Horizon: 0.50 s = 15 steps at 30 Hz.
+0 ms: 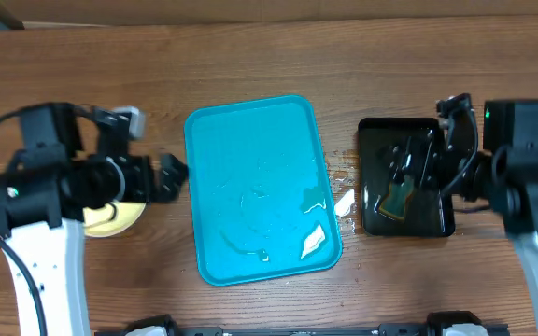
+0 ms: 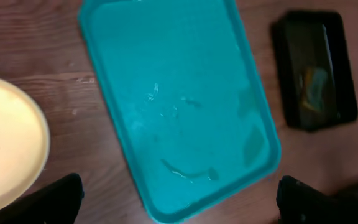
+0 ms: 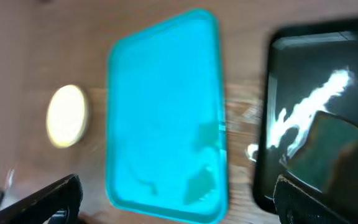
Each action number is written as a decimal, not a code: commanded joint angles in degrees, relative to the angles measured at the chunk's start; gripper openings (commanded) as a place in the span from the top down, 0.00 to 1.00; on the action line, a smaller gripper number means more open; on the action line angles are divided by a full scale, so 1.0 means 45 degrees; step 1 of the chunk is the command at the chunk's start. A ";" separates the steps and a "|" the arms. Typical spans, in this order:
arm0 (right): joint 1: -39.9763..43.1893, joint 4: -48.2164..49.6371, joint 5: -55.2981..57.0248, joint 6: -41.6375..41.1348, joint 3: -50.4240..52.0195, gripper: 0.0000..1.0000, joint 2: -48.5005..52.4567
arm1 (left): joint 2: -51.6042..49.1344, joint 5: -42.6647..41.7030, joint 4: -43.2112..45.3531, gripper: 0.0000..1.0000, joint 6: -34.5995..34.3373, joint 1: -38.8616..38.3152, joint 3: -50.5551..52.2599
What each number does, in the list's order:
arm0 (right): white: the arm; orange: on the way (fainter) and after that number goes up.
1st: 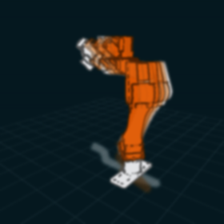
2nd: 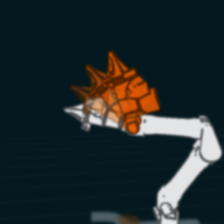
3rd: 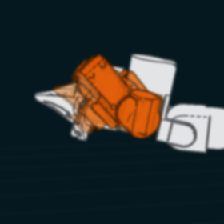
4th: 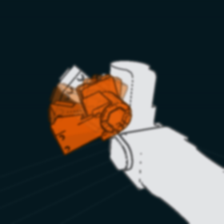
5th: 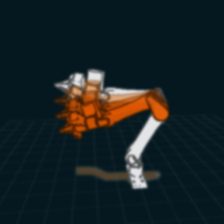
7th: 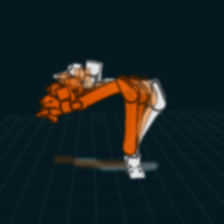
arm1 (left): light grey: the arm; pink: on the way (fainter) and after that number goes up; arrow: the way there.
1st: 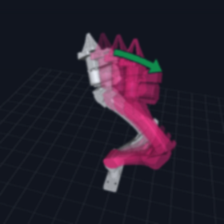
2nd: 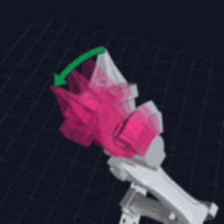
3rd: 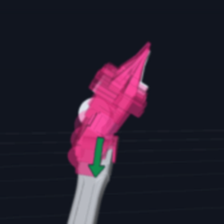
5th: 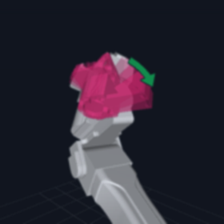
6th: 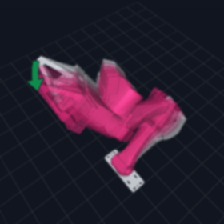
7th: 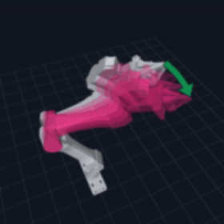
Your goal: Clean dirty plates on tray and stack at the side
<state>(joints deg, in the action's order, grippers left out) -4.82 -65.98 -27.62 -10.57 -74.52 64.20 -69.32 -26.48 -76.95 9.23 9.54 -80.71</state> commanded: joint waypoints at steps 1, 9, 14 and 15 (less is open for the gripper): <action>-0.0612 0.0223 -0.0087 -0.0427 -0.0447 0.00 -0.1083 | 0.1263 0.0330 -0.0267 0.00 0.0525 -0.0942 -0.0282; -0.0665 0.0253 -0.0121 -0.0418 -0.0447 0.00 -0.1496 | 0.3308 0.1943 -0.0670 0.00 0.0476 -0.1316 -0.0257; -0.0665 0.0073 -0.0121 -0.0418 -0.0447 0.00 -0.1277 | 0.3395 0.1996 -0.0636 0.00 0.0476 -0.1316 -0.0257; -0.0665 0.0078 -0.0117 -0.0408 -0.0447 0.00 -0.1219 | 0.3356 0.2001 -0.0636 0.00 0.0476 -0.1316 -0.0257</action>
<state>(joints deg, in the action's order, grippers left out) -7.55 -65.76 -28.10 -12.03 -75.26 58.39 -53.47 -19.07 -79.96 10.52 3.81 -81.10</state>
